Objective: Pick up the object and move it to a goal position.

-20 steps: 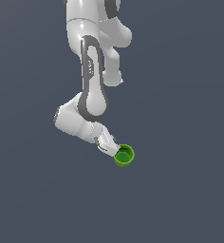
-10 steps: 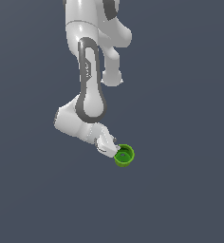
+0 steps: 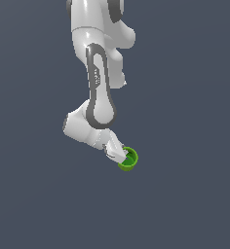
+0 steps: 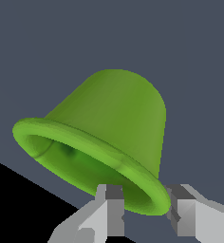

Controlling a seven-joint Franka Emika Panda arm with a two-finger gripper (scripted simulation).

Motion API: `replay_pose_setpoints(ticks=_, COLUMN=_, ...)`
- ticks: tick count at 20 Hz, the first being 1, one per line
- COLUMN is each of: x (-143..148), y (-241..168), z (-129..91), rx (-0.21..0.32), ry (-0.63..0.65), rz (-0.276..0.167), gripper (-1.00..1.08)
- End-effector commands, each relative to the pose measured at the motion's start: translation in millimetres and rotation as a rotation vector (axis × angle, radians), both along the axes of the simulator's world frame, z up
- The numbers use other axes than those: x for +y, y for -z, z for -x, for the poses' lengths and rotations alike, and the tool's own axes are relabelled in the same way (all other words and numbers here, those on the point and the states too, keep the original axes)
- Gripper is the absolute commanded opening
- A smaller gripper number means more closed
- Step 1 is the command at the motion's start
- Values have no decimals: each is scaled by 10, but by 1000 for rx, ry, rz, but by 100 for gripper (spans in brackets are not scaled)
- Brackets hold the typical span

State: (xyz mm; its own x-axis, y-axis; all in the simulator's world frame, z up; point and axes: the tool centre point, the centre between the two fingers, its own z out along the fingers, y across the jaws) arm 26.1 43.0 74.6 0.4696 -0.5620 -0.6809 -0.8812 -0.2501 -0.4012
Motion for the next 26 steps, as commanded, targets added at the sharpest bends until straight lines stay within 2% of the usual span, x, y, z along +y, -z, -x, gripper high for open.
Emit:
replay_pose_setpoints(ticks=1, x=-6, y=31, z=14, rx=5, ry=2, rz=0, gripper=-100)
replay_pose_setpoints(ticks=15, x=-5, y=-33, z=47, rx=-1, ry=2, rz=0, gripper=-100)
replay_pose_setpoints(ticks=21, x=-20, y=-135, z=204, rx=0, ry=2, rz=0, gripper=-100)
replay_pose_setpoints(ticks=26, x=-41, y=-281, z=426, rx=0, ry=2, rz=1, gripper=-100)
